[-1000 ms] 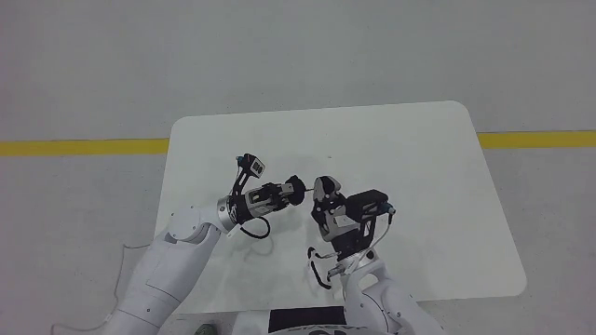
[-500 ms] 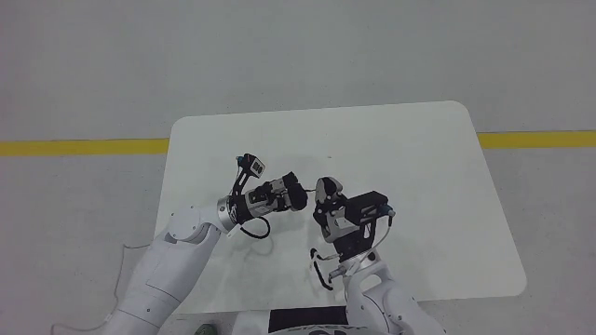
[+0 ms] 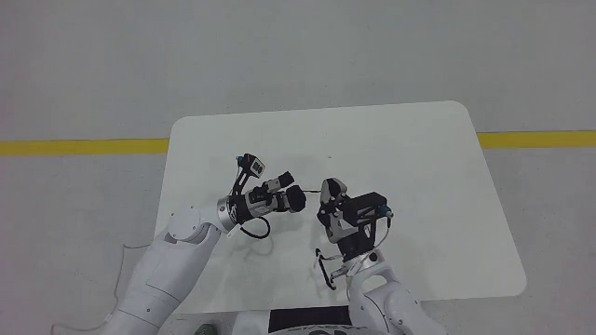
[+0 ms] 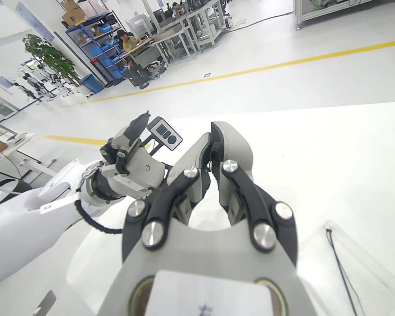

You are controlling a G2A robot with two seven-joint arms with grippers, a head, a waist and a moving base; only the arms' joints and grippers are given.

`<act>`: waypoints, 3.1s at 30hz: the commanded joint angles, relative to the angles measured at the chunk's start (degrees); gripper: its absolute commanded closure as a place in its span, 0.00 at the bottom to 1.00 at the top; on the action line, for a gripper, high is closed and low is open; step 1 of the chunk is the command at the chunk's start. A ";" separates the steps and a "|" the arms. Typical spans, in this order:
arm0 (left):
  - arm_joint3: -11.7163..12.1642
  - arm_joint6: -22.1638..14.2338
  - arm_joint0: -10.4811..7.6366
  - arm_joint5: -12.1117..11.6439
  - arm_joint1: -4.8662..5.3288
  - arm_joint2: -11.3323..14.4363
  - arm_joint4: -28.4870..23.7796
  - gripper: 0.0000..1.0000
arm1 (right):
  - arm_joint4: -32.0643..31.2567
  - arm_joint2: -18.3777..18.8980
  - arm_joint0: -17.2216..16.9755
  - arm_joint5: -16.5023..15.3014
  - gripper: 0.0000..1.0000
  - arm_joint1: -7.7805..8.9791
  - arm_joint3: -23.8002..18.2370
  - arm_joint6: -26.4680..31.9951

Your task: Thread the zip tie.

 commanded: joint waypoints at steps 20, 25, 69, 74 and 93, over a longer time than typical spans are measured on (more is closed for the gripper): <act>-2.62 -5.95 0.39 4.24 2.02 -3.44 2.54 0.15 | -3.50 2.82 0.85 -2.74 1.00 0.56 -0.47 3.95; -2.92 -7.38 0.47 4.74 2.41 -3.34 2.08 0.36 | -3.89 3.58 0.69 -4.30 1.00 0.78 -1.05 5.50; -0.50 -7.29 -1.00 0.83 3.90 -0.06 -2.46 0.60 | -2.20 6.13 -2.26 -13.00 1.00 2.11 -3.45 6.38; -0.78 -7.09 -1.07 0.63 4.06 0.15 -2.69 0.62 | -3.03 5.53 -1.91 -12.97 1.00 2.15 -3.10 6.55; -1.62 -6.37 -0.61 0.00 4.95 -0.57 -3.23 0.64 | -5.96 6.29 -1.32 -11.78 1.00 2.53 -1.14 7.47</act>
